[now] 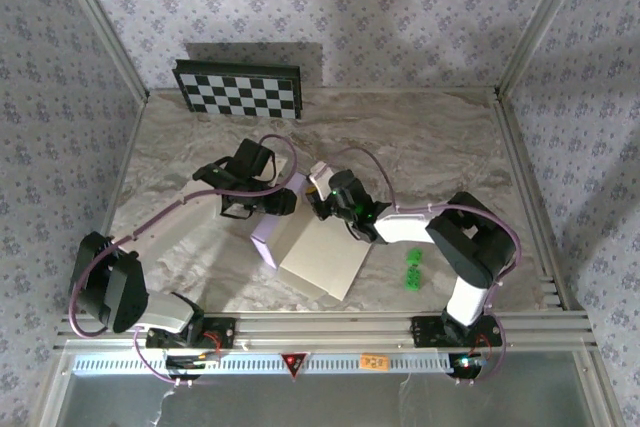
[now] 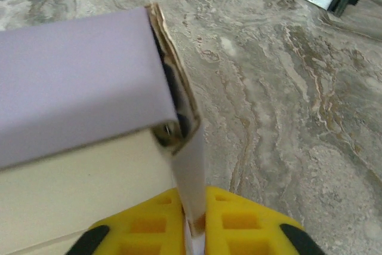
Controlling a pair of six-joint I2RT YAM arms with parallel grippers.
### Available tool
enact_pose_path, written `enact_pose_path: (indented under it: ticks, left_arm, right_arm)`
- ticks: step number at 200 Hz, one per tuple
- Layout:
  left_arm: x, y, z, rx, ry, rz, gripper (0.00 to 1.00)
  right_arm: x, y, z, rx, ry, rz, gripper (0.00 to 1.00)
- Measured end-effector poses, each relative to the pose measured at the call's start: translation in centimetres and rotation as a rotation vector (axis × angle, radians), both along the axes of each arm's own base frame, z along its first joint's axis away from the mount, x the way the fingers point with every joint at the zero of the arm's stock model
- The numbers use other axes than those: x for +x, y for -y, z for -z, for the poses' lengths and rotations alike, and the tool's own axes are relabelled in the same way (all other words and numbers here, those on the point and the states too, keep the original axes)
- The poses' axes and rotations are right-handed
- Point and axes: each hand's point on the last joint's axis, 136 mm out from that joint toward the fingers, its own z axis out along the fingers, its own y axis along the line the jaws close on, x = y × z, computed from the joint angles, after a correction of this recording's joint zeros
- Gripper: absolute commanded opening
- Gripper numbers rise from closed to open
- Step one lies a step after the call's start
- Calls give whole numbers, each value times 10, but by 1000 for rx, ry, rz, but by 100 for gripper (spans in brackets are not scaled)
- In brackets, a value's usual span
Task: Fold the paper box
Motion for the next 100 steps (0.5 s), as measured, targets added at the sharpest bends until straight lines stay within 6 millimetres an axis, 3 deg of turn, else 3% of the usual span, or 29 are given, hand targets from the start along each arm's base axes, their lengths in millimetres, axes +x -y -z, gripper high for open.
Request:
enact_pose_path:
  ticks: [22,100]
  left_arm:
    - [-3,2,2,-8,-19,10,42]
    - [-8,6,3,-23,-45,27,42]
  right_arm:
    - [-1,3,3,31,-13,-36,28]
    - [2,-6,14,84,-17,-103,29]
